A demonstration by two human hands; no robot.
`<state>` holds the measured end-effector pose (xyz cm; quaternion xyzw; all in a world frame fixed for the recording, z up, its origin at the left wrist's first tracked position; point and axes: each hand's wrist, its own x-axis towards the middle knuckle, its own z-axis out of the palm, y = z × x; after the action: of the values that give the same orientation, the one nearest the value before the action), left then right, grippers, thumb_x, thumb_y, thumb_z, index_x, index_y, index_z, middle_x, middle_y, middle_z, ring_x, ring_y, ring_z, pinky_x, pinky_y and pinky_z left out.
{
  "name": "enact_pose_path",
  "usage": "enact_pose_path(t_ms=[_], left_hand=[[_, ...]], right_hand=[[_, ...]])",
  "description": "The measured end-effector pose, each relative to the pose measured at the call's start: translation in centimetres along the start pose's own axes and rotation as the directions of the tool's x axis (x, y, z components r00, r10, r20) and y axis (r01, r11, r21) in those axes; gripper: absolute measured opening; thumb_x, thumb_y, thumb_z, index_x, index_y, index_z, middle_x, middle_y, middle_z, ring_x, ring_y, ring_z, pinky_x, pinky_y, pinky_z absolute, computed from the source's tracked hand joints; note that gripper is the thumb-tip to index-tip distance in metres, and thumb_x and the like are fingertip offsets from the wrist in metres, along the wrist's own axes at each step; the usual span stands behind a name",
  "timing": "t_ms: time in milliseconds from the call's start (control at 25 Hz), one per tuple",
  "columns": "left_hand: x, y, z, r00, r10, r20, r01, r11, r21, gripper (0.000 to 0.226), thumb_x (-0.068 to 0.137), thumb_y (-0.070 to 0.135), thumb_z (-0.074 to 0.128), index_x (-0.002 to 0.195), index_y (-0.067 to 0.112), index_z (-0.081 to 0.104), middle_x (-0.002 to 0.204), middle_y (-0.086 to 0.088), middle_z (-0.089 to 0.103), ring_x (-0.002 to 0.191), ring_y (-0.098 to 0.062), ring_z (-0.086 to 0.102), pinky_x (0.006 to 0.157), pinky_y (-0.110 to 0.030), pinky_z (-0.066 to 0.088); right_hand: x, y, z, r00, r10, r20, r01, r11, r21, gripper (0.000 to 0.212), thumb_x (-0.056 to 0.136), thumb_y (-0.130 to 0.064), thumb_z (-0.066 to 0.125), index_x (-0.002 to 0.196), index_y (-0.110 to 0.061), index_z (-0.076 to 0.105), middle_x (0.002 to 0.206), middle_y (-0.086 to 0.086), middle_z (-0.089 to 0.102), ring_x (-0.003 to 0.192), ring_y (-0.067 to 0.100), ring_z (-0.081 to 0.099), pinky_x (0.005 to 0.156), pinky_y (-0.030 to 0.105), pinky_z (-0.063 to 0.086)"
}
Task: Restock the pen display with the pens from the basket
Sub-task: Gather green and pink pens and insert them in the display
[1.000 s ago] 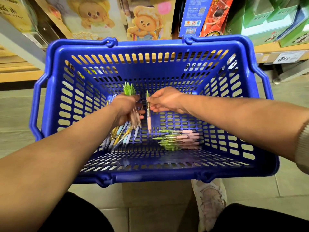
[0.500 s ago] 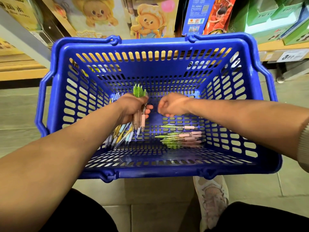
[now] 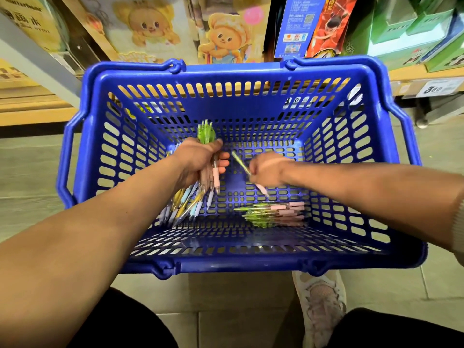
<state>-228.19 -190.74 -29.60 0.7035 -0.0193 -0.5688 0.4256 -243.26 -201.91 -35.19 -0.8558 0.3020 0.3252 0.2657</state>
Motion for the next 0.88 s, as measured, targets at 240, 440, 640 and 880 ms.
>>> enact_pose_path(t_ms=[240,440,640,880], left_hand=[[0.3,-0.2,0.0,0.989,0.064,-0.132,-0.057,0.997,0.056,0.022,0.106,0.023,0.054,0.107,0.002,0.046,0.088,-0.019,0.064,0.061,-0.029,0.065,0.065,-0.047,0.060],[0.3,-0.3,-0.4,0.994,0.030,-0.107,-0.030,1.000,0.001,0.041,0.103,0.025,0.060,0.125,-0.007,0.046,0.092,-0.018,0.067,0.064,-0.027,0.068,0.066,-0.046,0.063],[0.4,-0.2,-0.4,0.993,0.051,-0.108,-0.050,0.999,0.015,0.046,0.099,0.026,0.066,0.120,-0.013,0.055,0.077,-0.016,0.065,0.057,-0.025,0.059,0.064,-0.039,0.059],[1.1,-0.2,-0.8,0.974,0.075,-0.216,-0.019,0.968,0.249,0.026,0.101,0.019,0.058,0.085,-0.001,0.062,0.058,-0.015,0.062,0.040,-0.027,0.054,0.047,-0.034,0.046]], right_hand=[[0.0,-4.9,-1.4,0.968,-0.045,-0.249,0.213,0.677,0.705,0.009,0.093,-0.027,0.065,0.087,-0.021,0.071,0.078,-0.007,0.075,0.073,0.005,0.074,0.069,0.026,0.062],[0.0,-5.6,-1.4,0.940,-0.084,-0.330,0.287,0.718,0.634,0.018,0.091,-0.036,0.071,0.092,-0.019,0.077,0.077,-0.005,0.076,0.073,0.008,0.072,0.074,0.034,0.061],[-0.7,-4.2,-2.5,0.923,-0.210,-0.321,0.362,0.757,0.545,0.017,0.092,-0.046,0.067,0.078,-0.042,0.074,0.068,-0.023,0.065,0.065,-0.003,0.059,0.060,0.021,0.046],[-0.8,-3.8,-2.4,0.937,-0.088,-0.339,0.256,0.832,0.492,0.021,0.090,-0.052,0.067,0.087,-0.031,0.071,0.079,-0.017,0.066,0.069,-0.004,0.060,0.056,0.017,0.047]])
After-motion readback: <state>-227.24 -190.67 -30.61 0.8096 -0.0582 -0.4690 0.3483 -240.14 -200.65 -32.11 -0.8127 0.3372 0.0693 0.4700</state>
